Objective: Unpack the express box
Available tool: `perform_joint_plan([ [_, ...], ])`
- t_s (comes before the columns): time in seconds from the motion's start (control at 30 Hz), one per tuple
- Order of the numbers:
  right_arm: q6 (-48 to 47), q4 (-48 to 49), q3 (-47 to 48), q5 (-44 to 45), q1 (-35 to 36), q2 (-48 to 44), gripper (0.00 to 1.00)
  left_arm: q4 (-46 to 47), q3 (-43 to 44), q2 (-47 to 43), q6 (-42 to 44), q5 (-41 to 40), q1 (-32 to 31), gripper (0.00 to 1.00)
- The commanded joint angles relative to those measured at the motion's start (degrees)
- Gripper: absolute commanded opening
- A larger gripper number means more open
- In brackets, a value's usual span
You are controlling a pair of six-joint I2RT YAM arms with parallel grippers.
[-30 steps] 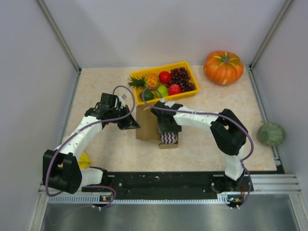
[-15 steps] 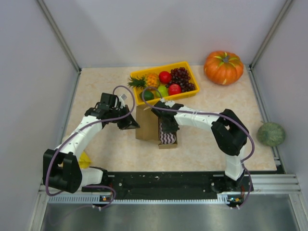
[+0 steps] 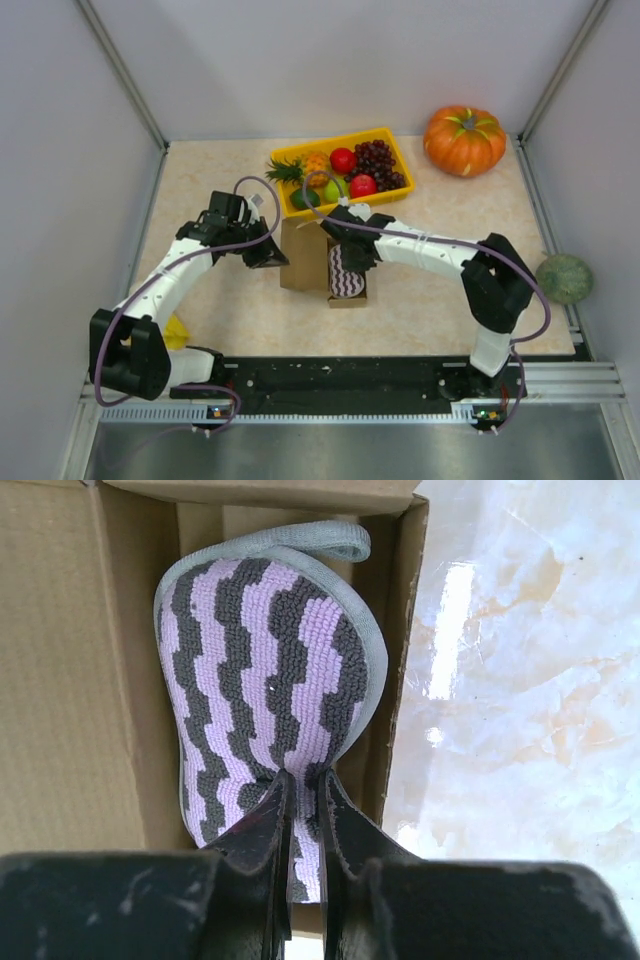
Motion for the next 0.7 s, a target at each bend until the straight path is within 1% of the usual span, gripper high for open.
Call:
perform_joint_plan([
  [0.0, 1.9, 1.8, -1.0, 0.8, 0.6, -6.0, 0.00, -1.3, 3.4, 0.5, 1.6, -2.7, -0.3, 0.00],
  [0.33, 3.3, 0.4, -3.7, 1.5, -0.4, -13.6, 0.00, -2.7, 5.4, 1.1, 2.5, -3.6, -0.3, 0.00],
  [0.47, 3.3, 0.0, -5.1, 2.8, -3.5, -17.5, 0.00, -4.9, 7.5, 1.4, 3.9, -5.3, -0.3, 0.00],
  [0.6, 2.1, 0.1, -7.8, 3.1, -10.3, -19.9, 0.00, -7.4, 9.7, 1.7, 6.0, -7.8, -0.2, 0.00],
  [0.67, 0.5, 0.2, -8.4, 3.9, -12.1, -20.3, 0.00, -8.7, 11.2, 1.8, 6.9, -9.4, -0.2, 0.01],
])
